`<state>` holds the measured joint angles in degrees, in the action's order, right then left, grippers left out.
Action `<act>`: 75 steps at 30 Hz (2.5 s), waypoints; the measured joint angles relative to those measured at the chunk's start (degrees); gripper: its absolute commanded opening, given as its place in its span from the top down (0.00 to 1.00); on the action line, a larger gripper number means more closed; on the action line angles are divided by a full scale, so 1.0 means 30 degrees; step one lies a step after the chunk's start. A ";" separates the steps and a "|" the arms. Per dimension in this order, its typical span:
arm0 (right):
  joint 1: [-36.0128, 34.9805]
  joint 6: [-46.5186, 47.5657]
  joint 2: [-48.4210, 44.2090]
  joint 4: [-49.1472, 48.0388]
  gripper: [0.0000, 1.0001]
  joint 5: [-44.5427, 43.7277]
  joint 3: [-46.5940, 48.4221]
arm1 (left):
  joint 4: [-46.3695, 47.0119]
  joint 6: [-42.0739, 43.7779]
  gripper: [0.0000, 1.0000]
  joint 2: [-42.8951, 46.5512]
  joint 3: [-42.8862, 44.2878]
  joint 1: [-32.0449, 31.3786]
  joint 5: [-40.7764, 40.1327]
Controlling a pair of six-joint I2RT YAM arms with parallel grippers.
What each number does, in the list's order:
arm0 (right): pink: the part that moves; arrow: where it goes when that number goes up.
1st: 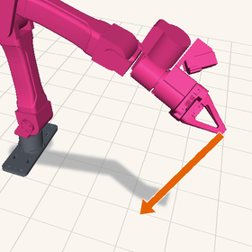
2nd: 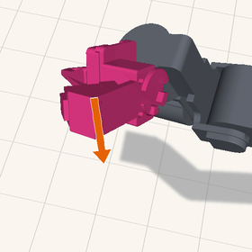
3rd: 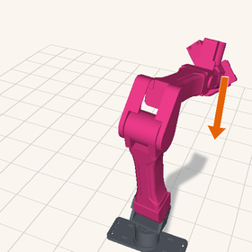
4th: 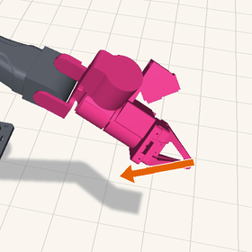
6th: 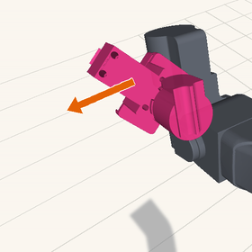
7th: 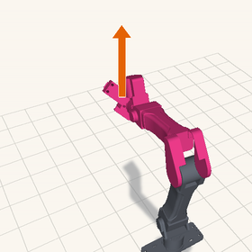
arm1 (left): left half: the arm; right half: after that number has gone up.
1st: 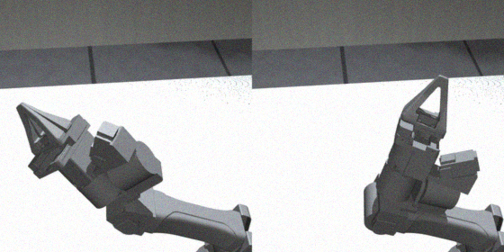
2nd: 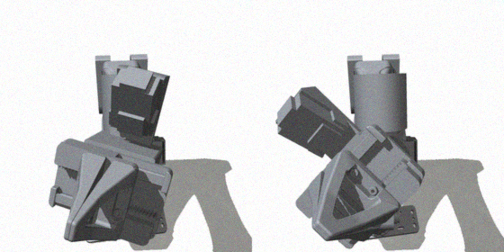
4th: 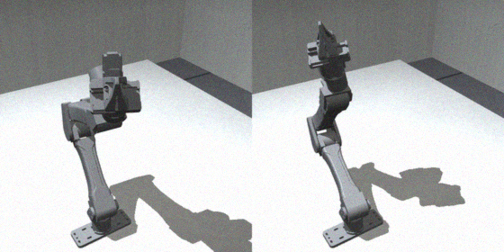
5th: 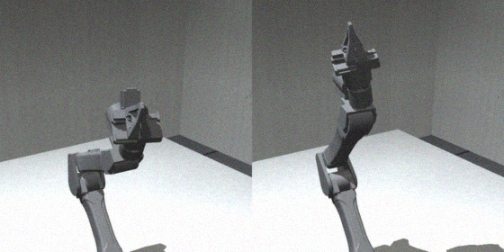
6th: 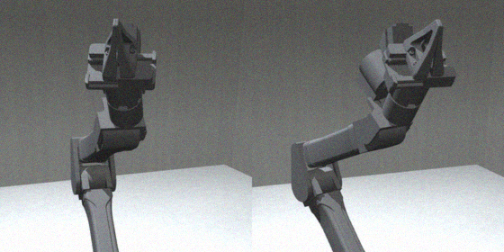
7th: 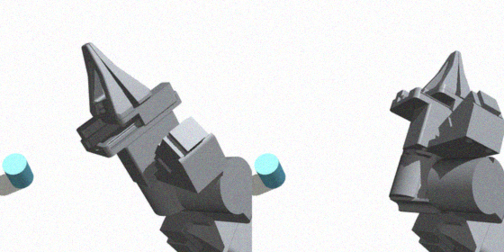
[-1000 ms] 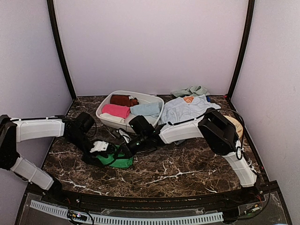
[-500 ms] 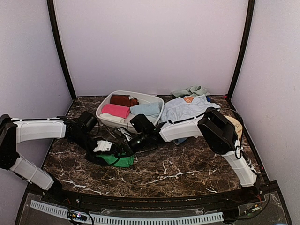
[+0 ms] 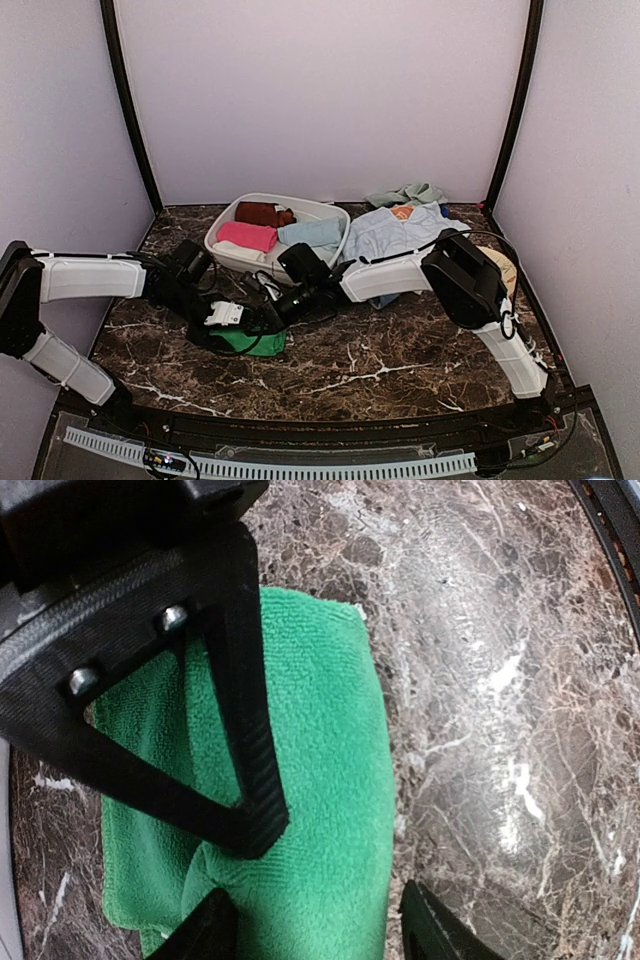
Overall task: Roll the towels
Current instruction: Roll the towel at the center of the board.
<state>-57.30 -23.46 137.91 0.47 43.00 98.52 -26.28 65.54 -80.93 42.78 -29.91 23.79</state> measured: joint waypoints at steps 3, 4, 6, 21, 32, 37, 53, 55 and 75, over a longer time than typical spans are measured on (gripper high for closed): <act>0.0036 -0.0131 -0.0007 0.0029 0.69 -0.0226 0.0000 | 0.0743 0.0022 0.47 -0.0670 0.0000 0.0000 -0.0517; 0.0109 -0.0102 -0.0029 0.0022 0.64 -0.0342 -0.0015 | 0.0969 0.0015 0.50 -0.0860 -0.0007 0.0000 -0.0641; 0.0197 -0.0284 -0.0138 0.0051 0.57 -0.0648 -0.0189 | 0.1370 -0.0015 0.54 -0.1151 -0.0007 0.0000 -0.0750; 0.3351 0.2681 -0.9457 0.0561 0.00 -0.8845 -0.9704 | -0.0627 -0.0787 0.78 -0.3417 0.2273 0.0845 0.1523; 0.3118 0.4983 -1.7114 -0.9974 0.00 -1.6436 -1.8717 | -0.3708 -0.0743 0.75 -0.4692 0.3512 0.1348 0.3381; 0.0357 0.9741 -1.6021 -1.1533 0.04 -1.7391 -1.8739 | -0.4386 -0.0794 0.73 -0.5391 0.4080 0.1778 0.3978; -0.5865 2.0786 -0.6834 -0.9275 0.29 -1.5679 -1.0513 | -0.6339 -0.1304 0.69 -0.7344 0.5697 0.2645 0.5493; -0.5756 2.1121 -0.6135 -0.8947 0.32 -1.5555 -0.9500 | -0.6368 -0.1355 0.68 -0.7351 0.5719 0.2652 0.5493; -0.4022 1.9693 -0.2922 -0.5603 0.54 -1.4127 -0.5166 | -0.5246 -0.1355 0.18 -0.5122 0.3723 0.3759 0.5501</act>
<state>-69.36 35.62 129.14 -16.34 0.62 83.02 -42.02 61.47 -96.29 53.95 -18.63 40.29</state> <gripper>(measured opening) 0.466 0.795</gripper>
